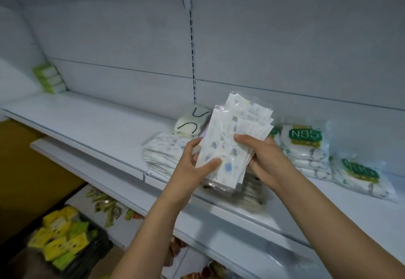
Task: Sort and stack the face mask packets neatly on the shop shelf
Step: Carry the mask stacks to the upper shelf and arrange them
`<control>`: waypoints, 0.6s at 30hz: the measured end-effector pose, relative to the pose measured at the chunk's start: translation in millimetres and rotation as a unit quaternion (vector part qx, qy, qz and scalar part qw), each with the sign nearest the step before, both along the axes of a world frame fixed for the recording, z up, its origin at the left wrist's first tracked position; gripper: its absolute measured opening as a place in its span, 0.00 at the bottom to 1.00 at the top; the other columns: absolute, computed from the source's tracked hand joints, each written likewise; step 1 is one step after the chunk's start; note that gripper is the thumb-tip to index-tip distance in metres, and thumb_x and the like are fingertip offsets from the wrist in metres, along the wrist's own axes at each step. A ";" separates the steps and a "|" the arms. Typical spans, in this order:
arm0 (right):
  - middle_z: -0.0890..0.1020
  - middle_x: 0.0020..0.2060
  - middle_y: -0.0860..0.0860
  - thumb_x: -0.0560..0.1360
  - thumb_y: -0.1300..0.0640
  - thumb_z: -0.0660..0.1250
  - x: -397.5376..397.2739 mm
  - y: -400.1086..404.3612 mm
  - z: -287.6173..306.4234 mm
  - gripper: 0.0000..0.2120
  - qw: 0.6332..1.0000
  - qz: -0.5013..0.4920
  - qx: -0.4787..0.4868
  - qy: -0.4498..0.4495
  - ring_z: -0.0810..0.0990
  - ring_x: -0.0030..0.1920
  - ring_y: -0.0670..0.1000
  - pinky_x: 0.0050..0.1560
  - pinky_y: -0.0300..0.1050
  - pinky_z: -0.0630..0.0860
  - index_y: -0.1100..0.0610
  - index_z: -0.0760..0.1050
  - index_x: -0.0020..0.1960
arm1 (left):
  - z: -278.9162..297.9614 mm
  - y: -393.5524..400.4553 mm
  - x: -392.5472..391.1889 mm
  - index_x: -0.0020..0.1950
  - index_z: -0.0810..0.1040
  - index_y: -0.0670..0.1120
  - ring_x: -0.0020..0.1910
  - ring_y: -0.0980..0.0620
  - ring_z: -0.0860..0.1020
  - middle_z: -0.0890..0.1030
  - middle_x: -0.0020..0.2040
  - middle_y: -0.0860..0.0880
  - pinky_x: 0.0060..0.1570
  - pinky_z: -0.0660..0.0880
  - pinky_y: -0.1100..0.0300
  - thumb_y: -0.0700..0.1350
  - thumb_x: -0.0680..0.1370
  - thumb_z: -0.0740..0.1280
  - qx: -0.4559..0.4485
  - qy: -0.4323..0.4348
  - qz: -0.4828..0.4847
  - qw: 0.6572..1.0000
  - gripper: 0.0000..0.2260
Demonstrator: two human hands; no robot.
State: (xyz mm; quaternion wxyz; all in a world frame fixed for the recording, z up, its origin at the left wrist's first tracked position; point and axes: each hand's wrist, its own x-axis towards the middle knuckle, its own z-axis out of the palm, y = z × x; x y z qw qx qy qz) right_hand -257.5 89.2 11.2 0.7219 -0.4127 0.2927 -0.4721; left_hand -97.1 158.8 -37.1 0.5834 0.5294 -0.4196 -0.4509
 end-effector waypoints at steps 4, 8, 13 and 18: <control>0.85 0.54 0.57 0.75 0.67 0.69 25.5 -33.5 9.0 0.17 0.998 0.009 0.032 -0.047 0.85 0.54 0.55 0.54 0.53 0.82 0.61 0.76 0.63 | 15.2 -17.9 19.8 0.62 0.78 0.48 0.51 0.49 0.85 0.86 0.54 0.48 0.43 0.81 0.58 0.39 0.75 0.74 -0.005 0.007 0.053 0.999 0.17; 0.85 0.54 0.56 0.74 0.61 0.71 31.7 -71.4 11.5 0.18 0.999 0.044 -0.004 0.009 0.85 0.53 0.54 0.50 0.48 0.83 0.60 0.76 0.63 | 18.9 -33.9 51.6 0.56 0.81 0.43 0.49 0.47 0.85 0.86 0.51 0.45 0.46 0.82 0.53 0.38 0.75 0.73 0.008 0.098 0.138 0.986 0.11; 0.86 0.49 0.56 0.72 0.67 0.72 47.7 -99.9 3.3 0.13 0.982 0.092 -0.081 0.143 0.86 0.44 0.51 0.39 0.39 0.81 0.62 0.78 0.57 | 19.4 -45.6 83.1 0.64 0.79 0.40 0.56 0.41 0.83 0.84 0.57 0.40 0.52 0.82 0.48 0.39 0.79 0.68 -0.003 0.191 0.168 0.967 0.13; 0.86 0.53 0.53 0.76 0.63 0.70 90.4 -101.0 -12.5 0.14 0.974 0.114 -0.101 0.167 0.85 0.50 0.48 0.47 0.40 0.81 0.55 0.76 0.60 | 19.9 -63.9 119.8 0.63 0.76 0.42 0.58 0.42 0.83 0.84 0.59 0.42 0.60 0.78 0.44 0.41 0.81 0.66 0.001 0.057 0.146 0.988 0.11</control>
